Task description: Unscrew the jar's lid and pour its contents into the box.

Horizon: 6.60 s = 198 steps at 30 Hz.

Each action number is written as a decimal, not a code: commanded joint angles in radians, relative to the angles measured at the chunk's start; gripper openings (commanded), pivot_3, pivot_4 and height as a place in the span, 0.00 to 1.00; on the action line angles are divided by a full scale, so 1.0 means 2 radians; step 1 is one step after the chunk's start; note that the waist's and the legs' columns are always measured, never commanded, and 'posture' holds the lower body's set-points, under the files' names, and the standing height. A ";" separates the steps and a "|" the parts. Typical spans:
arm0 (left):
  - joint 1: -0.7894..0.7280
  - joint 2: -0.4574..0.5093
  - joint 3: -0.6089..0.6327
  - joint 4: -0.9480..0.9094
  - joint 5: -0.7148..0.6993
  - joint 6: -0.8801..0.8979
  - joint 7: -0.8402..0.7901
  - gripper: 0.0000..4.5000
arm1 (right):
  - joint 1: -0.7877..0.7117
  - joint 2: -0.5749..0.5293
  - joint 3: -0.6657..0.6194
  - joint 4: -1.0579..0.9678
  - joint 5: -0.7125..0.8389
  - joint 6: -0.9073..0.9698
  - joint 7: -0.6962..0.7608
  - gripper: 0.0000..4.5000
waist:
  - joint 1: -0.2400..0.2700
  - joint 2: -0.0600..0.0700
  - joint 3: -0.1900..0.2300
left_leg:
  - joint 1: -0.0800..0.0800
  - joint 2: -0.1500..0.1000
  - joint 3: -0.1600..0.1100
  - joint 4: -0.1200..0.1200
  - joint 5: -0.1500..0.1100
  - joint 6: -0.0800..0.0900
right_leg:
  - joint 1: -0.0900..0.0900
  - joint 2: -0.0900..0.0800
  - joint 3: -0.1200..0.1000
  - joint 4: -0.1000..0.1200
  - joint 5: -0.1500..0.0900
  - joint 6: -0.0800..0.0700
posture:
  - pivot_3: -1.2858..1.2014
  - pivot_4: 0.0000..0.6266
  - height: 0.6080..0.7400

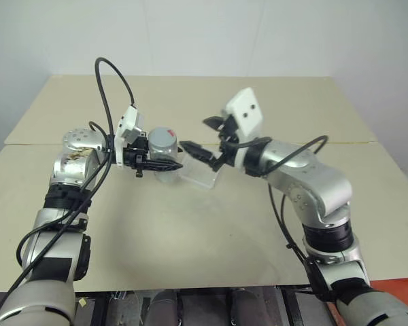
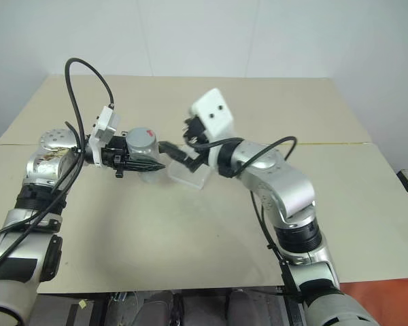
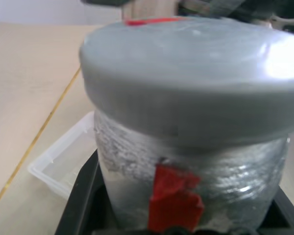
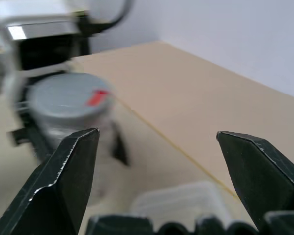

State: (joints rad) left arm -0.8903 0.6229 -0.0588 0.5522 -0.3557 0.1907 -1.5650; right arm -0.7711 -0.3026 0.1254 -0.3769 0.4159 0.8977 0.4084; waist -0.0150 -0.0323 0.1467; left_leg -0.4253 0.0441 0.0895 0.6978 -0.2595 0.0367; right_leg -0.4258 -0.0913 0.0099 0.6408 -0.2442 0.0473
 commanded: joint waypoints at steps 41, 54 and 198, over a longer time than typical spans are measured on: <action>-0.017 -0.012 0.012 -0.007 0.000 -0.007 0.004 0.43 | -0.029 0.049 0.032 0.009 -0.032 -0.030 0.003 0.99 | -0.001 0.000 0.000 | 0.000 0.000 0.000 0.000 0.001 -0.001 | 0.000 0.000 0.000 0.000 0.000 0.000 | 0.52 0.24 1.00; -0.014 -0.004 0.014 -0.010 -0.002 -0.005 -0.001 0.43 | -0.008 0.019 0.017 -0.018 -0.009 -0.028 0.016 0.99 | -0.001 0.000 0.000 | 0.000 0.000 0.000 0.000 0.000 0.000 | 0.000 0.000 0.000 0.000 0.000 0.000 | 0.52 0.24 1.00; -0.269 -0.098 -0.507 0.335 0.914 -0.302 1.209 0.43 | 0.033 -0.261 -0.162 -0.024 0.203 0.137 0.174 1.00 | 0.026 -0.001 0.000 | -0.003 -0.002 0.004 0.000 0.001 -0.002 | -0.001 -0.001 -0.001 -0.004 0.001 0.001 | 0.52 0.24 1.00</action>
State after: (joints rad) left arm -1.4012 0.4237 -1.0663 1.2078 1.4605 -0.4538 0.8131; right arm -0.6866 -0.8219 -0.1455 -0.3906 0.7900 1.1606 0.7739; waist 0.0371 -0.0339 0.1474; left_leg -0.4320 0.0411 0.0972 0.6977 -0.2571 0.0328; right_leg -0.4285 -0.0940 0.0085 0.6337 -0.2428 0.0496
